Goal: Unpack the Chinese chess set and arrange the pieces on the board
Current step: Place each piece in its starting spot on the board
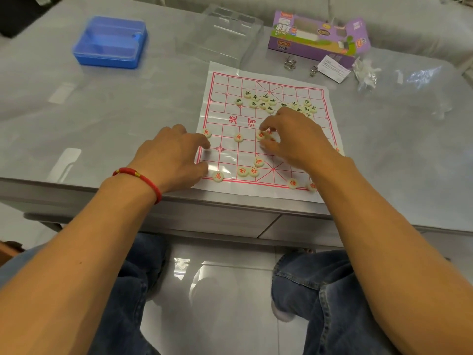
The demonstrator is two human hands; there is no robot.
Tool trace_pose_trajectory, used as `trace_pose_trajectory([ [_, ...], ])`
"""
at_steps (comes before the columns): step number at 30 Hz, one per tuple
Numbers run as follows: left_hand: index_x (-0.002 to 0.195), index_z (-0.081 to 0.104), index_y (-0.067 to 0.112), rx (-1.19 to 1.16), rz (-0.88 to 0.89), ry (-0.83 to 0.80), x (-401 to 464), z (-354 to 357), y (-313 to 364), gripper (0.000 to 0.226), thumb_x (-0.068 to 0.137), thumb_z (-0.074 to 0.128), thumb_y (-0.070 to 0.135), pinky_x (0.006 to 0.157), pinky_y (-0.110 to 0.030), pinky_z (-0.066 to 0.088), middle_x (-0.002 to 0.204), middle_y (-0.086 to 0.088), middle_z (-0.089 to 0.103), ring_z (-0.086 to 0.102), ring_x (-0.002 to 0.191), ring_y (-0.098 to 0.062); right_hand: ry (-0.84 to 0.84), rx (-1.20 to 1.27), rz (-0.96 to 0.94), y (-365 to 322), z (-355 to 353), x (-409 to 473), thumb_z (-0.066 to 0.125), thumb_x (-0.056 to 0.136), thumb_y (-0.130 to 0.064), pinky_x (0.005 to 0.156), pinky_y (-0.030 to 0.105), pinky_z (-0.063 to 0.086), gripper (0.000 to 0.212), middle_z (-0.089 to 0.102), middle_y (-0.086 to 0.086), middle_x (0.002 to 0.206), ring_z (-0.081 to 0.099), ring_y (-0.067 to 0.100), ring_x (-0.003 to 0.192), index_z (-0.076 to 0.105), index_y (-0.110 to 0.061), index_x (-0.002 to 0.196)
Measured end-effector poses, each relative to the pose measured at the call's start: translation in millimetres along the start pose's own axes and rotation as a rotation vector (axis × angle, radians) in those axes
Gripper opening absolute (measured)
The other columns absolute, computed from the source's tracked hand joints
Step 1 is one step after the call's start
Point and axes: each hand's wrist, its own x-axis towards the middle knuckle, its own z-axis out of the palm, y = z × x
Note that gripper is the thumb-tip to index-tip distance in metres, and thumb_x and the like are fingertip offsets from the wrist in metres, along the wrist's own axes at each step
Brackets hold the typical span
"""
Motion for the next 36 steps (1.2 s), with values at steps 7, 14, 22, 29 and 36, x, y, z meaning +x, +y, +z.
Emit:
trace_pose_trajectory([
  [7,0.140,0.049,0.031,-0.025,0.000,-0.005,0.9,-2.3,-1.9,0.050,0.094,0.060,0.043,0.097,-0.045,0.050,0.131,-0.008,0.052,0.053,0.115,-0.030,0.042,-0.064,-0.061,-6.1,3.4,13.4,0.071,0.089,-0.033,0.078,0.034,0.048,0.025,0.062,0.003,0.114,0.054,0.023,0.103,0.073,-0.023,0.113],
  [14,0.140,0.050,0.029,-0.041,0.013,-0.002,-0.7,-4.5,-2.8,0.048,0.094,0.060,0.041,0.095,-0.042,0.050,0.130,-0.008,0.053,0.054,0.112,-0.030,-0.051,0.177,-0.083,-0.3,-21.5,-25.5,0.072,0.089,-0.026,0.076,0.019,0.047,0.025,0.067,-0.010,0.103,0.056,0.006,0.080,0.070,-0.027,0.114],
  [22,0.140,0.050,0.029,-0.018,0.003,-0.008,-3.0,-2.3,0.7,0.050,0.093,0.060,0.043,0.096,-0.044,0.051,0.132,-0.008,0.053,0.054,0.111,-0.030,-0.252,0.231,-0.071,3.0,-20.9,-66.9,0.073,0.089,-0.025,0.082,0.016,0.044,0.041,0.056,-0.019,0.109,0.055,0.008,0.093,0.053,-0.037,0.123],
  [29,0.140,0.051,0.028,-0.021,-0.011,-0.010,-3.1,-2.2,2.9,0.050,0.093,0.061,0.043,0.097,-0.044,0.050,0.132,-0.009,0.053,0.053,0.112,-0.031,-0.285,0.180,-0.116,4.2,-15.8,-74.7,0.071,0.090,-0.024,0.088,0.017,0.036,0.047,0.058,-0.013,0.126,0.045,0.002,0.101,0.053,-0.034,0.132],
  [36,0.139,0.051,0.029,-0.001,-0.017,-0.015,-1.1,-1.9,5.0,0.050,0.092,0.061,0.044,0.095,-0.046,0.052,0.127,-0.010,0.054,0.053,0.106,-0.030,-0.143,-0.054,-0.130,4.2,-18.1,-75.9,0.066,0.090,-0.045,0.093,0.033,0.050,0.036,0.063,-0.005,0.119,0.053,0.014,0.106,0.063,-0.026,0.120],
])
